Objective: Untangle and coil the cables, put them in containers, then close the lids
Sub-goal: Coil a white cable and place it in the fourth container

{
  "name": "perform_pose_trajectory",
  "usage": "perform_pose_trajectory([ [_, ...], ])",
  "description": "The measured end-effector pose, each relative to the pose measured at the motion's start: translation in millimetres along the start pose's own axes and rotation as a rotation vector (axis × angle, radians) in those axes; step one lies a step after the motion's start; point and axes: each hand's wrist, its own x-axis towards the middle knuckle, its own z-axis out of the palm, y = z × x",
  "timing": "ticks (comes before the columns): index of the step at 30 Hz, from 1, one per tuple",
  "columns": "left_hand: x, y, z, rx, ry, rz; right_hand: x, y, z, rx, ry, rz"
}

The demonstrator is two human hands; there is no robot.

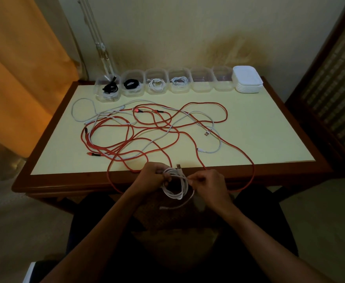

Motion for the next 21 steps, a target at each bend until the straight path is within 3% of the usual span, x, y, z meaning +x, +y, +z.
perform_pose_trajectory([
  [3, 3.0, 3.8, 0.8, -0.009, 0.006, -0.003, -0.1, -3.0, 1.5, 0.140, -0.015, 0.114],
  [7, 3.3, 3.3, 16.0, 0.048, 0.125, -0.025, 1.8, -9.4, -3.2, 0.770, -0.282, 0.490],
  [14, 2.8, 5.2, 28.3, 0.159, 0.151, 0.154, 3.1, -10.2, -2.2, 0.858, -0.390, 0.739],
  [18, 4.0, 4.2, 27.1, 0.176, 0.070, 0.225, 0.0, -13.4, -3.5, 1.089, -0.515, 0.794],
  [21, 3.8, 5.4, 25.4, 0.036, 0.062, 0.250, -2.1, -15.7, -0.6, 1.258, -0.514, 0.771],
])
